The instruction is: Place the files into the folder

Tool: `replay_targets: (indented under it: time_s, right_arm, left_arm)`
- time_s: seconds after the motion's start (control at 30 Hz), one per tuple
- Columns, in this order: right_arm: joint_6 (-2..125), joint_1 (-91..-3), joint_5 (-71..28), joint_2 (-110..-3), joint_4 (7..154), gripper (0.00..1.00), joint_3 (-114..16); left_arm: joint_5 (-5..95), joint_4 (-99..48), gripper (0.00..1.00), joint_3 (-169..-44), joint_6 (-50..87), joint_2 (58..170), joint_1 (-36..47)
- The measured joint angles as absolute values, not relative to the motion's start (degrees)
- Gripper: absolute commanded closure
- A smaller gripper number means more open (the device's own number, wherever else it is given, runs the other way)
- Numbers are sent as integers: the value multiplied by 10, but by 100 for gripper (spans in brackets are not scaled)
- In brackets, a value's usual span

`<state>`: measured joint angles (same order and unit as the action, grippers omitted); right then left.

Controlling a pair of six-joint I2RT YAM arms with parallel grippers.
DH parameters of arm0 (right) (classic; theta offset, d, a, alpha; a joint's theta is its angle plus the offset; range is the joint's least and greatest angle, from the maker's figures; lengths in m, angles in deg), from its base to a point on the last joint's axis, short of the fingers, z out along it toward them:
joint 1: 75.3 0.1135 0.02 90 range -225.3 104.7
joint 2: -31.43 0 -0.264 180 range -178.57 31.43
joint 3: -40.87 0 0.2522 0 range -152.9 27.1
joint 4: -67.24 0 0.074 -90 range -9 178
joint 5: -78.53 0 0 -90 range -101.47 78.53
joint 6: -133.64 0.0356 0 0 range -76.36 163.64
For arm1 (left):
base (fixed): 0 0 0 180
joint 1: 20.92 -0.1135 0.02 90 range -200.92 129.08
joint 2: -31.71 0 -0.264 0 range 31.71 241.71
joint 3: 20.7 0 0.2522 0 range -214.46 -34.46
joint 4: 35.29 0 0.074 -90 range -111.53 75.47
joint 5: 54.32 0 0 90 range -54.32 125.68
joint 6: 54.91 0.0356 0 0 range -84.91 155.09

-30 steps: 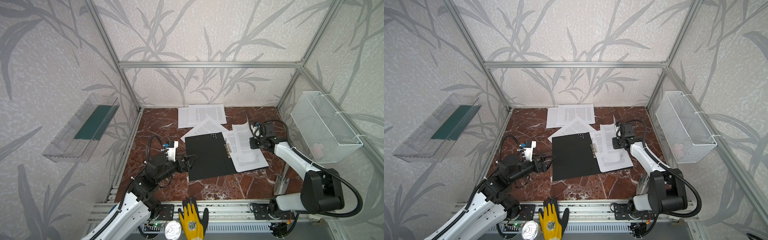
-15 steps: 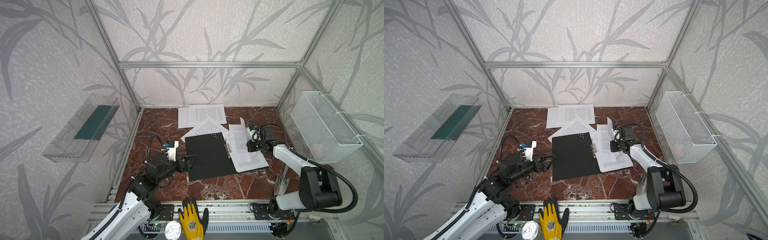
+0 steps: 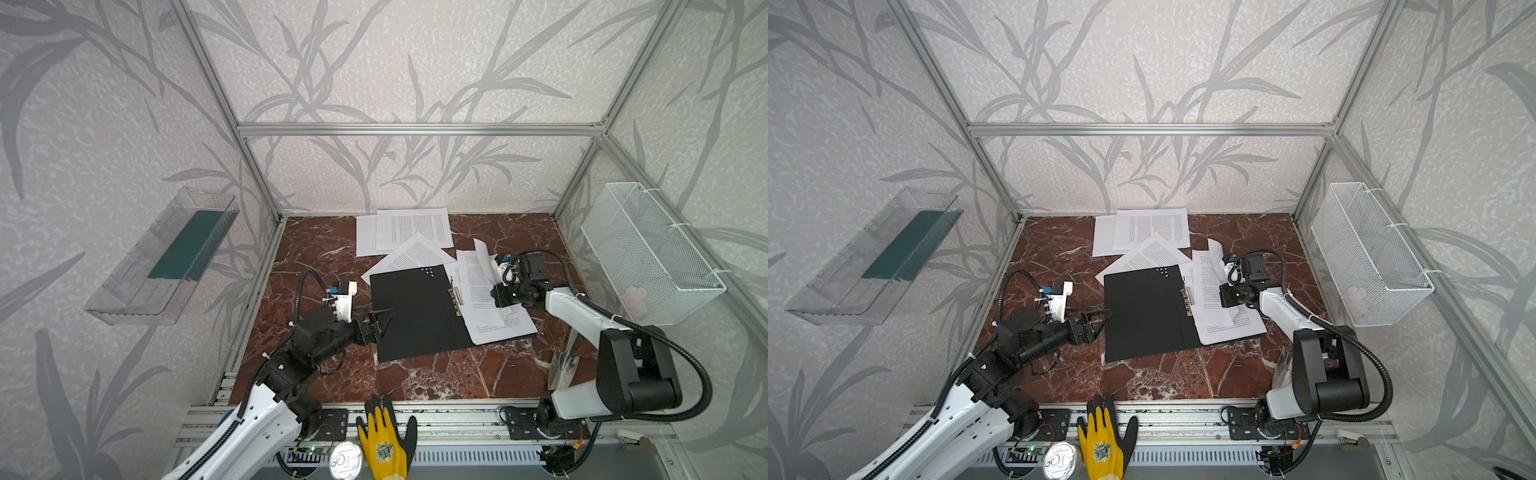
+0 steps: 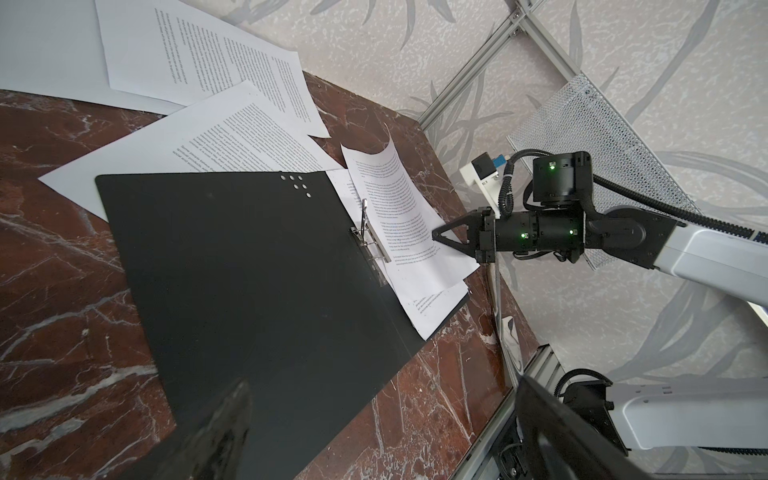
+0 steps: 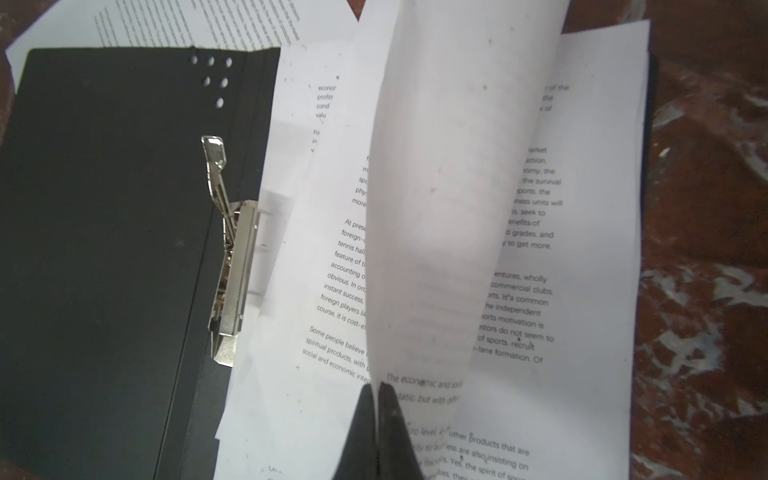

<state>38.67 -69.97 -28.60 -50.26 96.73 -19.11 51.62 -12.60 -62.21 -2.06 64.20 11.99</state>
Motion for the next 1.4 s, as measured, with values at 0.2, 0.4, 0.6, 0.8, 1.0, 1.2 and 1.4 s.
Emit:
replay_targets:
  time_s: [0.2, 0.4, 0.6, 0.8, 1.0, 1.2, 1.4]
  right_arm:
    - [392, -704, -318, -441, 957, 100, -173]
    - [392, -704, -341, -430, 967, 100, -173]
    - [380, -711, -316, -415, 1006, 100, -173]
    - [366, -713, -265, -410, 1027, 100, -173]
    - [362, -713, -234, -395, 1023, 100, -172]
    - [358, -713, -208, -393, 1019, 100, -170]
    - [352, -713, -193, -389, 1018, 100, -168]
  left_arm:
    - [516, -126, 1, -622, -21, 642, 120]
    - [517, -130, 1, -622, -21, 642, 120]
    - [518, -132, 1, -621, -21, 643, 120]
    - [518, -133, 1, -621, -21, 643, 120]
    - [518, -134, 1, -621, -20, 644, 120]
    - [518, -134, 1, -621, -20, 646, 120]
    - [518, -134, 1, -621, -20, 646, 120]
